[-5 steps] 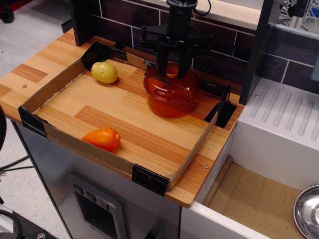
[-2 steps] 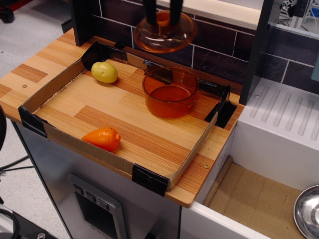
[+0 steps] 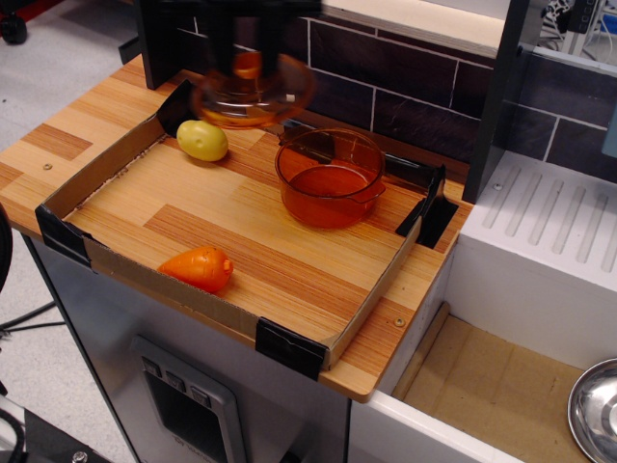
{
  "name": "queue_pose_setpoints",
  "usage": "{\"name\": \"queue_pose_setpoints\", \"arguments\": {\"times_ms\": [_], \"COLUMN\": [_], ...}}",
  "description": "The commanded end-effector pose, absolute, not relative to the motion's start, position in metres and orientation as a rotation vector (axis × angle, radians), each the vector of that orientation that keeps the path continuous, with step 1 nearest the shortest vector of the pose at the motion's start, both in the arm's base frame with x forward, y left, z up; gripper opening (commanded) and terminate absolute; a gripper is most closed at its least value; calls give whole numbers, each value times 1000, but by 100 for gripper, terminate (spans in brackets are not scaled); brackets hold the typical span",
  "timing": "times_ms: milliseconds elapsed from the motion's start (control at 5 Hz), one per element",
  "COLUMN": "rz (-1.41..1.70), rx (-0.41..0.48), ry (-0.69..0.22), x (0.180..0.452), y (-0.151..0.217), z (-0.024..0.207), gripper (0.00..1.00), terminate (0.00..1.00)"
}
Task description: Take lid off pot
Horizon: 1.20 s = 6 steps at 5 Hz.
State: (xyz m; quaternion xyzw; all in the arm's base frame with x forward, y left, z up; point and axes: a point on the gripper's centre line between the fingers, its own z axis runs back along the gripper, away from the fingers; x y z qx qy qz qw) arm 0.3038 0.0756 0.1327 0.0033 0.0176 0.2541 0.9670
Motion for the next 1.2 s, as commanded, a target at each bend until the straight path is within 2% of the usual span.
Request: {"name": "queue_pose_setpoints", "arguments": {"times_ms": [0,400,800,1000], "rz": [500,489,457,443], "rx": [61,91,149,147], "ry": [-17,58,89,87], "x": [272,267,273,278], "y": [130,149,159,157], "z": [128,109,77,81], "gripper": [0,0,0,0], "terminate": [0,0,0,0]}}
